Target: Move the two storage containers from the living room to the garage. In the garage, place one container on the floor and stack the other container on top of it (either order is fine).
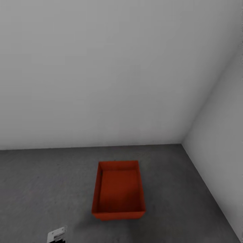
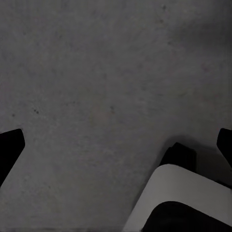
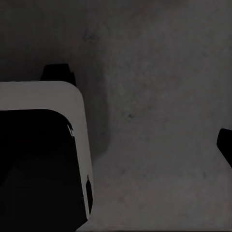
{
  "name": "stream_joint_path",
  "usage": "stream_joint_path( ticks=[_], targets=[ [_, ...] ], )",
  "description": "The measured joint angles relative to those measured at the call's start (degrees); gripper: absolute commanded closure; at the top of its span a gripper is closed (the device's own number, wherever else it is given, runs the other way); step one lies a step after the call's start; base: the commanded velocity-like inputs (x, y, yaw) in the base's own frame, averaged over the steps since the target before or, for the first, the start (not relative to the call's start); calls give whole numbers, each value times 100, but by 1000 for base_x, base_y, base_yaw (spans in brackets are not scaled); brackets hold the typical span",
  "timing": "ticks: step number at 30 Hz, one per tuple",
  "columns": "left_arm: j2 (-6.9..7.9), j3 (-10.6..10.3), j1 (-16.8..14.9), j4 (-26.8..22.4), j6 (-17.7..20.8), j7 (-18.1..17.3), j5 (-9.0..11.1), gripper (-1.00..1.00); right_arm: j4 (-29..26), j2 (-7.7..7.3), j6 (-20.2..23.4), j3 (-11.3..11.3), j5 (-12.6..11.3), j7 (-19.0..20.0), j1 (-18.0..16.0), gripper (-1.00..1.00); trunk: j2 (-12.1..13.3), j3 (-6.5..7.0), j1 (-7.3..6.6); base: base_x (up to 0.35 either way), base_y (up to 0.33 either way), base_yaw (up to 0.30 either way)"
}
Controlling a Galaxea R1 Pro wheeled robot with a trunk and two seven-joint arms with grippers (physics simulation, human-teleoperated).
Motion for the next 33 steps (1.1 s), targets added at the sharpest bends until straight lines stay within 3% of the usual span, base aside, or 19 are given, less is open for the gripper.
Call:
stream_joint_path(
  ticks=[11,13,16,20,33],
  targets=[
    [-12,-3,145,-2,-9,-9,-9,-100,0,31,33,-4,-3,-15,17,-100,0,0,1,-329,0,0],
    [-12,-3,147,-1,0,-9,-9,-100,1,75,15,-6,-2,-15,83,-100,0,0,1,-343,0,0],
    [-19,-3,150,3,16,-10,-7,-100,1,279,0,-3,1,-11,252,-100,0,0,1,-343,0,0],
    [-21,-3,150,5,29,-9,-6,-100,1,372,-5,1,6,-5,381,-100,0,0,1,-343,0,0],
    [-96,-3,254,-2,18,-142,-14,-100,0,405,-4,-5,7,4,430,-100,0,0,-2,-246,0,0]
  ],
)
